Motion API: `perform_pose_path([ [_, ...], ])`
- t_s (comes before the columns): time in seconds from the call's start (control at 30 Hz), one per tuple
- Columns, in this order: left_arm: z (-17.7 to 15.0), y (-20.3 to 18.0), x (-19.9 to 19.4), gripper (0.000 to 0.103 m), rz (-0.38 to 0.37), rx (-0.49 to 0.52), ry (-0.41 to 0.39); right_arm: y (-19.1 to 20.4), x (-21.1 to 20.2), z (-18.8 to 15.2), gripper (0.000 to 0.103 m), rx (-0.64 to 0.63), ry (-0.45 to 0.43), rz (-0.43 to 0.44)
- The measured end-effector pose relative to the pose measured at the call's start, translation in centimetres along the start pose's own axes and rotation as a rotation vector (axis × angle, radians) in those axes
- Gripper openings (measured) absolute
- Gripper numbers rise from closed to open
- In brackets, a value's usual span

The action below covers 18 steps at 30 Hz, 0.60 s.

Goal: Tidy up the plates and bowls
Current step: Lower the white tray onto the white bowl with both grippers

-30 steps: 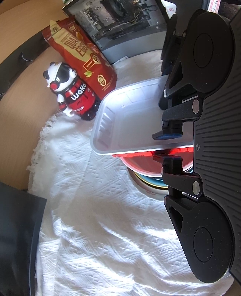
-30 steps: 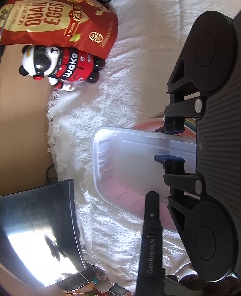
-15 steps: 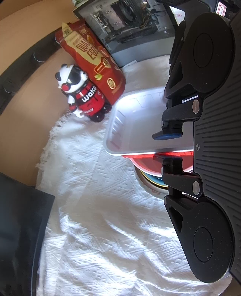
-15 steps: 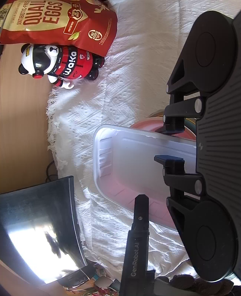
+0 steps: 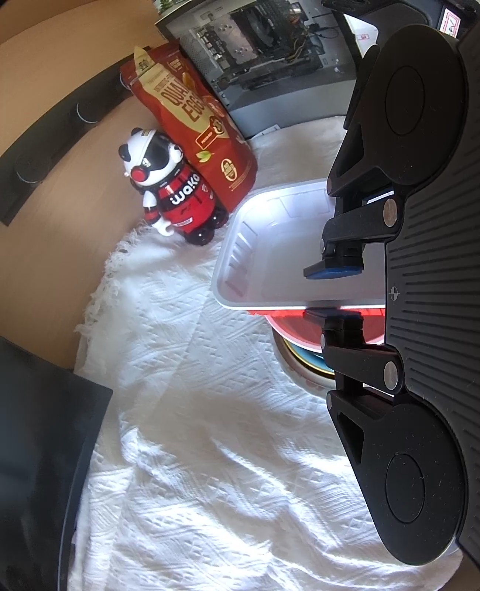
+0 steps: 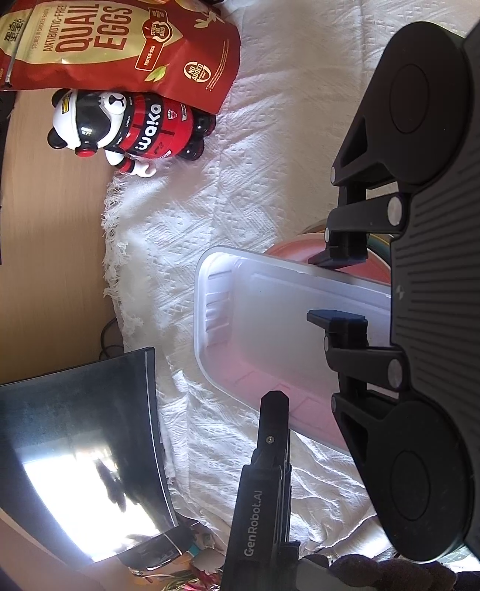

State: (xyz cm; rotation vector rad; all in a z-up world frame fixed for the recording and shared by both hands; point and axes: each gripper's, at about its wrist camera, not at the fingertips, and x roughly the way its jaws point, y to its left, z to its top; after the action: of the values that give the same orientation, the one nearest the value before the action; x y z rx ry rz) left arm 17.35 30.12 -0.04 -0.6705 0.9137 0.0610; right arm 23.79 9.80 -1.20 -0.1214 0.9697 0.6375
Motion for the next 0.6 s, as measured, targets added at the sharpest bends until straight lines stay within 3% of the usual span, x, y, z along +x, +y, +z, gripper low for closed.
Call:
perform_pose_path([
  [0.6,0.03,0.03,-0.83,0.018,-0.023,-0.014,-0.016,-0.09,-0.58,-0.11,0.025,0.007,-0.012,-0.001],
])
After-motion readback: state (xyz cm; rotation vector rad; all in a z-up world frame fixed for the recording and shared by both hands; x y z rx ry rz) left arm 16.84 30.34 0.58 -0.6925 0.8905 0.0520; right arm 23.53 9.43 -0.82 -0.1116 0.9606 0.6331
